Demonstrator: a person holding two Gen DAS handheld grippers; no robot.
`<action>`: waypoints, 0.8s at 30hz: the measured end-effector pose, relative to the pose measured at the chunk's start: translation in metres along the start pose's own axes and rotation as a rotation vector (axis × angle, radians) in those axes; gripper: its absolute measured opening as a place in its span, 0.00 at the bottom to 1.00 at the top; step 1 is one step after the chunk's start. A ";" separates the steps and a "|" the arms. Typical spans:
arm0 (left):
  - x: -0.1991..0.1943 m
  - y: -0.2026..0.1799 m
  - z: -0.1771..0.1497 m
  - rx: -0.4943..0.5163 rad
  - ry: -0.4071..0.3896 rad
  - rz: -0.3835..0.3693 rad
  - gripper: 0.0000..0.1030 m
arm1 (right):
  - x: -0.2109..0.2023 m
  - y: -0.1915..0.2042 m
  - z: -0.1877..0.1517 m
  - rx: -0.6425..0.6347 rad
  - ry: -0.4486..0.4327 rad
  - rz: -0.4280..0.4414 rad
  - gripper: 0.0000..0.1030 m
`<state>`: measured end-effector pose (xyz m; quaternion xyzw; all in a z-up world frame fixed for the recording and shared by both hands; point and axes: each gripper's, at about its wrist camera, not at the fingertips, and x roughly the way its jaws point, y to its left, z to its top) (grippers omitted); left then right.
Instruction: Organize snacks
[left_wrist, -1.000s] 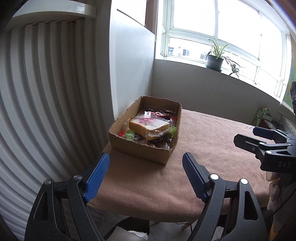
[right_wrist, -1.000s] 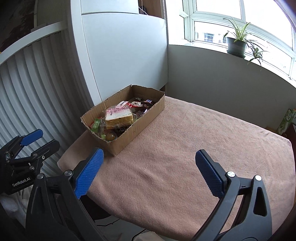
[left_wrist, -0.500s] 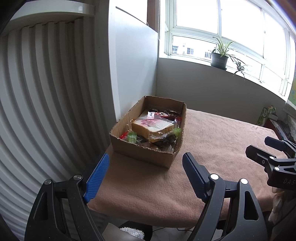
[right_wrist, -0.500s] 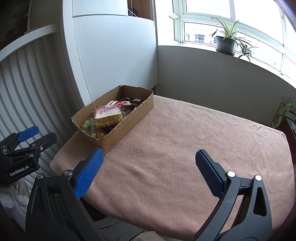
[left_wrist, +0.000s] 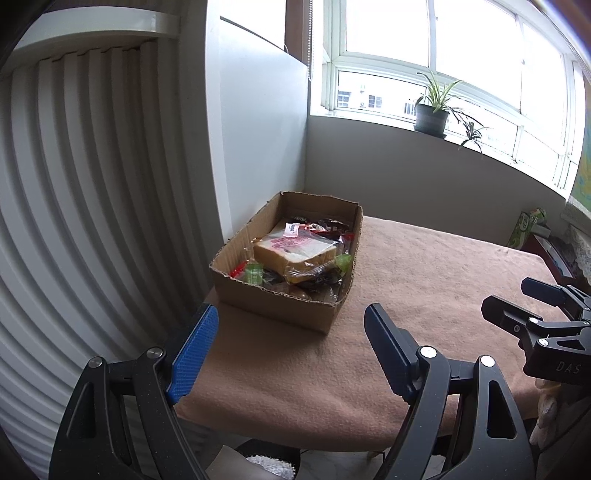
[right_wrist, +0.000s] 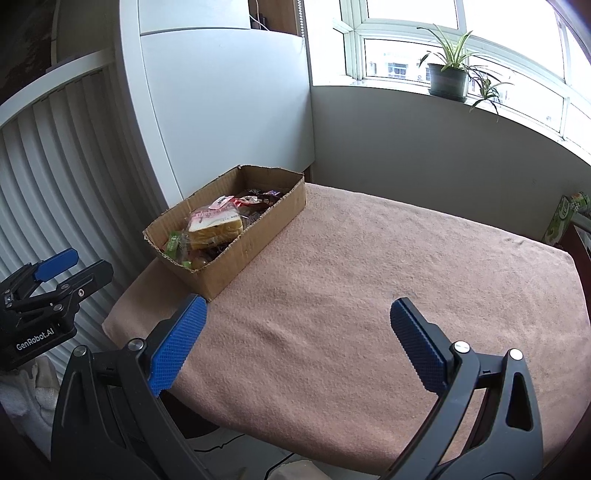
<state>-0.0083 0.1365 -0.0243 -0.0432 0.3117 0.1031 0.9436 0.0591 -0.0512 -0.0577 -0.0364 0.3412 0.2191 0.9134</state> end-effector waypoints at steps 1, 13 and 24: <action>0.000 0.000 0.000 0.001 0.000 0.000 0.79 | 0.000 0.000 0.000 -0.001 -0.002 0.000 0.99; 0.002 -0.002 -0.001 0.003 0.005 0.000 0.79 | 0.003 0.000 -0.002 0.001 0.008 0.008 0.99; 0.002 -0.003 -0.002 0.004 0.008 -0.003 0.79 | 0.005 -0.003 -0.005 0.001 0.018 0.019 0.99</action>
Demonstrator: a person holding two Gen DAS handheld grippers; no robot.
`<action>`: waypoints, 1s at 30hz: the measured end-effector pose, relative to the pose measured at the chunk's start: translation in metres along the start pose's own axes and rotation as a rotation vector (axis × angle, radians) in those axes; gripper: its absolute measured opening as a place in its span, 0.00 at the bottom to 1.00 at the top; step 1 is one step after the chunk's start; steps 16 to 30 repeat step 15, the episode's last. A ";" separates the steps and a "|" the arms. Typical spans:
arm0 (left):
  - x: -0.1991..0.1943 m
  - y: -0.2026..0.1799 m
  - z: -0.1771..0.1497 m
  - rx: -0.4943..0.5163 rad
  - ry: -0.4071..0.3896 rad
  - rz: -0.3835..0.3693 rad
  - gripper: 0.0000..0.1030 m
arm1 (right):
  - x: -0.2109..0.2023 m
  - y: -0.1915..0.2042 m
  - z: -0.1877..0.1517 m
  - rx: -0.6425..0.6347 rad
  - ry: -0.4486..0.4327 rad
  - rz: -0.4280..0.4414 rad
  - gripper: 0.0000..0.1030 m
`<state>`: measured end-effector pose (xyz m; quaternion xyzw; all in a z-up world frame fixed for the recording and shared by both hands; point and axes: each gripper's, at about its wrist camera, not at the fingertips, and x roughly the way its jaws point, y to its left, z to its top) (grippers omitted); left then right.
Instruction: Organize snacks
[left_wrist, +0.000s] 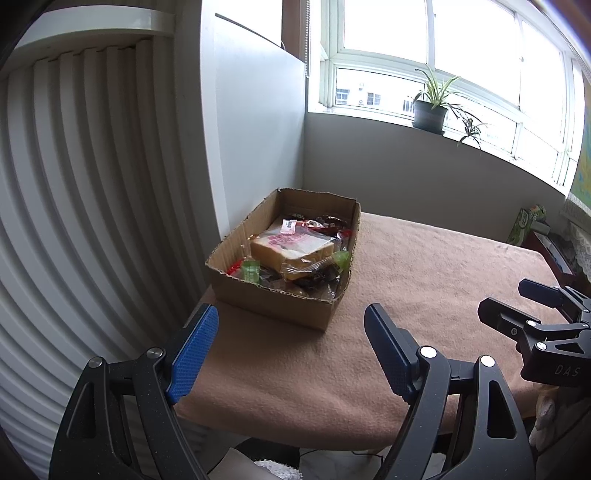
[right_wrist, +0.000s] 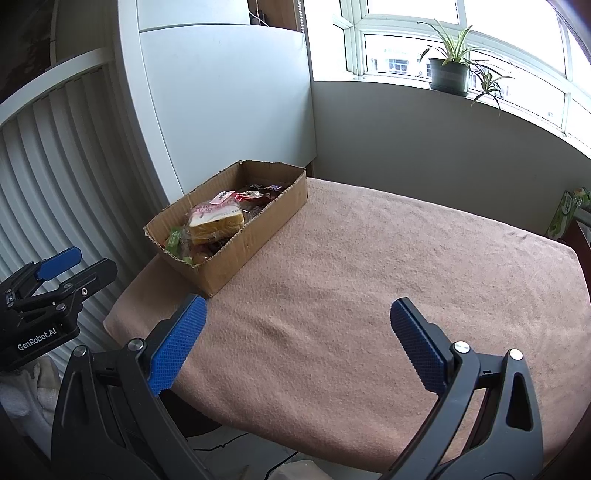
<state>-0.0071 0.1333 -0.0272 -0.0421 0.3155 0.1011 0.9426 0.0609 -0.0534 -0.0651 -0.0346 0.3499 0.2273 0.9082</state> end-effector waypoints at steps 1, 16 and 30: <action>0.000 0.000 0.000 0.001 0.000 0.000 0.79 | 0.001 0.000 0.000 0.000 0.001 -0.001 0.99; 0.003 0.002 -0.001 -0.005 0.000 0.007 0.79 | 0.004 -0.005 -0.002 0.009 0.010 -0.002 0.99; 0.003 0.002 -0.001 -0.005 0.000 0.007 0.79 | 0.004 -0.005 -0.002 0.009 0.010 -0.002 0.99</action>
